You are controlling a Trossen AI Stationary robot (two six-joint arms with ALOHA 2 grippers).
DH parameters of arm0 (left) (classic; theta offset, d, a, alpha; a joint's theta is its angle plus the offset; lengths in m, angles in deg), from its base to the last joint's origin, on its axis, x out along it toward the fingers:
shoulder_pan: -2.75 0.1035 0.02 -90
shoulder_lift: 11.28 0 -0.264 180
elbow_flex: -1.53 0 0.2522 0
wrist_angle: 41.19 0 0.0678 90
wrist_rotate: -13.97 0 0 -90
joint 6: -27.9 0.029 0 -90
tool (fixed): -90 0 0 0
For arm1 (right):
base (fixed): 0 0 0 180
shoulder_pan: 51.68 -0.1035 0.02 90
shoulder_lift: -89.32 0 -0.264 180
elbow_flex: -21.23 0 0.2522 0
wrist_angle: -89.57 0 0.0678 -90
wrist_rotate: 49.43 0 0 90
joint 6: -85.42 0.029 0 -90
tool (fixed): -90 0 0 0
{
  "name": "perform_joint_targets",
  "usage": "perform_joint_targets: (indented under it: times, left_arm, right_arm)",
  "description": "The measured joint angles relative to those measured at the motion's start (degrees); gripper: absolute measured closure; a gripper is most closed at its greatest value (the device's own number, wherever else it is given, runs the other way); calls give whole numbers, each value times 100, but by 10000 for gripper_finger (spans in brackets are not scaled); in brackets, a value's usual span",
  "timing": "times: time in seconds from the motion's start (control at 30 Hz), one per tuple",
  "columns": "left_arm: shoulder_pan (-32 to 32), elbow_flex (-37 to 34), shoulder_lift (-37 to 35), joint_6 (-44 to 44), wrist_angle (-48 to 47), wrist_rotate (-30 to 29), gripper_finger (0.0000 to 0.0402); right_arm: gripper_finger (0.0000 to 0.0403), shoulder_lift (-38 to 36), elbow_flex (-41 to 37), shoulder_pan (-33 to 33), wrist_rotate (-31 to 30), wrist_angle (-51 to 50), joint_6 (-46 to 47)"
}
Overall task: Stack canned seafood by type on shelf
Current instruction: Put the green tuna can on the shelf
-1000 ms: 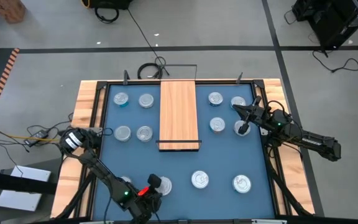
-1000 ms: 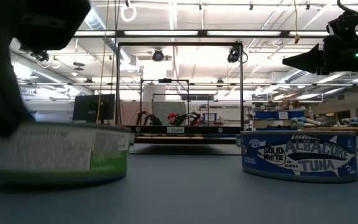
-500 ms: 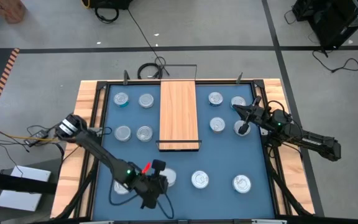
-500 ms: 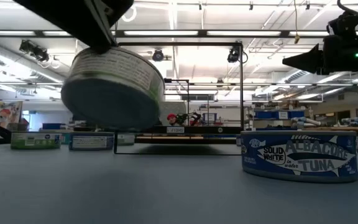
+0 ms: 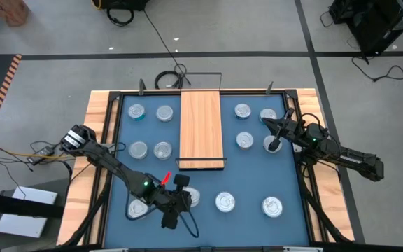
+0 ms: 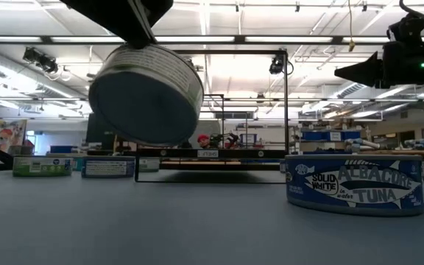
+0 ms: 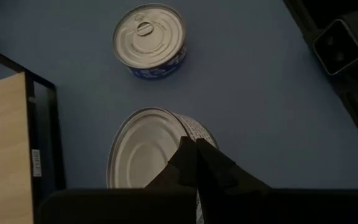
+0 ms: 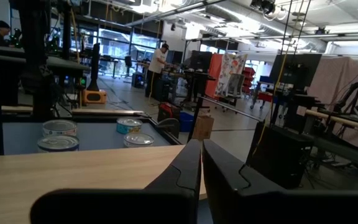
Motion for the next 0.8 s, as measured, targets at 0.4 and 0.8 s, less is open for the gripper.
perform_joint_targets:
  times: [0.4, 0.8]
  left_arm:
    - [-4, 0, 0, 0, 15, 45, 401]
    - [0, 2, 0, 2, 16, 42, 401]
  right_arm:
    - [372, 1, -1, 0, 25, 311, 1531]
    - [398, 422, 0, -1407, 891, 414, 1533]
